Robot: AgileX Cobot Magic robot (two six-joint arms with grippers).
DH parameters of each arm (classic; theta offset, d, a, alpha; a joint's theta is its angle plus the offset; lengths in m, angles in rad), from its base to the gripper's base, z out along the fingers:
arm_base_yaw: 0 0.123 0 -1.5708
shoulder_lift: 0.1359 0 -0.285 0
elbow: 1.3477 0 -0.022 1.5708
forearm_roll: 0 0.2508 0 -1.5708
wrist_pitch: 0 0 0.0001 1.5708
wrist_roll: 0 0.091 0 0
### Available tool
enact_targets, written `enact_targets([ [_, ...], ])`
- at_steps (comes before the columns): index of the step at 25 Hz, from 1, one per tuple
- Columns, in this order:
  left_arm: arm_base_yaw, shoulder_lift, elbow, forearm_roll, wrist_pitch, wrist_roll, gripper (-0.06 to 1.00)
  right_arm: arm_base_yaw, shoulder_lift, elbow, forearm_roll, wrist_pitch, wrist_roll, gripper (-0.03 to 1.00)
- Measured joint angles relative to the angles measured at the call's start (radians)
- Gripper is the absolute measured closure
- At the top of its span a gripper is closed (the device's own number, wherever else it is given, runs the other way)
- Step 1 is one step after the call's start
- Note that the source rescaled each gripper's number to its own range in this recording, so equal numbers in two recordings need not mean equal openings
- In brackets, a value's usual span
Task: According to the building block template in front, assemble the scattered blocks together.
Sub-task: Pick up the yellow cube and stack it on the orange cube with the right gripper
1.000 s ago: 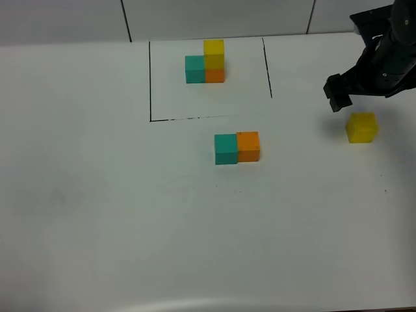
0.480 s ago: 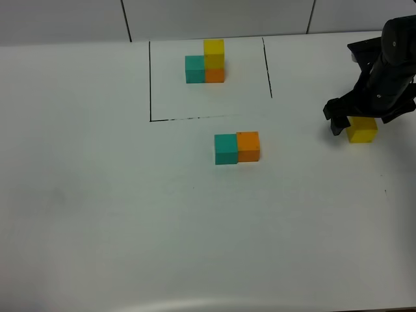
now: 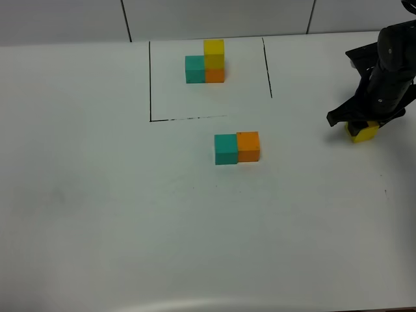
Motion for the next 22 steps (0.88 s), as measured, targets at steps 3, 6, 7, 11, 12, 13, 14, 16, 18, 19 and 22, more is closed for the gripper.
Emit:
enact_targets([
  [3, 0.000, 0.000, 0.000, 0.000, 0.000, 0.000, 0.28, 0.002, -0.004, 0.000, -0.051, 0.013, -0.006, 0.96],
  [6, 0.000, 0.000, 0.000, 0.000, 0.000, 0.000, 0.28, 0.034, -0.039, 0.000, -0.118, 0.050, -0.076, 0.96],
  [7, 0.000, 0.000, 0.000, 0.000, 0.000, 0.000, 0.28, 0.057, -0.057, 0.000, -0.141, 0.063, -0.125, 0.96],
  [11, 0.000, 0.000, 0.000, 0.000, 0.000, 0.000, 0.28, 0.177, -0.137, -0.002, -0.164, 0.126, -0.415, 0.96],
  [12, 0.000, 0.000, 0.000, 0.000, 0.000, 0.000, 0.28, 0.210, -0.147, -0.008, -0.159, 0.148, -0.491, 0.96],
  [13, 0.000, 0.000, 0.000, 0.000, 0.000, 0.000, 0.28, 0.236, -0.152, -0.017, -0.143, 0.169, -0.580, 0.96],
  [14, 0.000, 0.000, 0.000, 0.000, 0.000, 0.000, 0.28, 0.263, -0.152, -0.030, -0.122, 0.193, -0.665, 0.96],
  [16, 0.000, 0.000, 0.000, 0.000, 0.000, 0.000, 0.28, 0.308, -0.152, -0.054, -0.075, 0.224, -0.802, 0.96],
  [18, 0.000, 0.000, 0.000, 0.000, 0.000, 0.000, 0.28, 0.341, -0.152, -0.082, -0.013, 0.235, -0.919, 0.96],
  [19, 0.000, 0.000, 0.000, 0.000, 0.000, 0.000, 0.28, 0.356, -0.152, -0.101, 0.014, 0.235, -0.957, 0.96],
  [22, 0.000, 0.000, 0.000, 0.000, 0.000, 0.000, 0.28, 0.388, -0.148, -0.164, 0.096, 0.234, -1.037, 0.96],
])
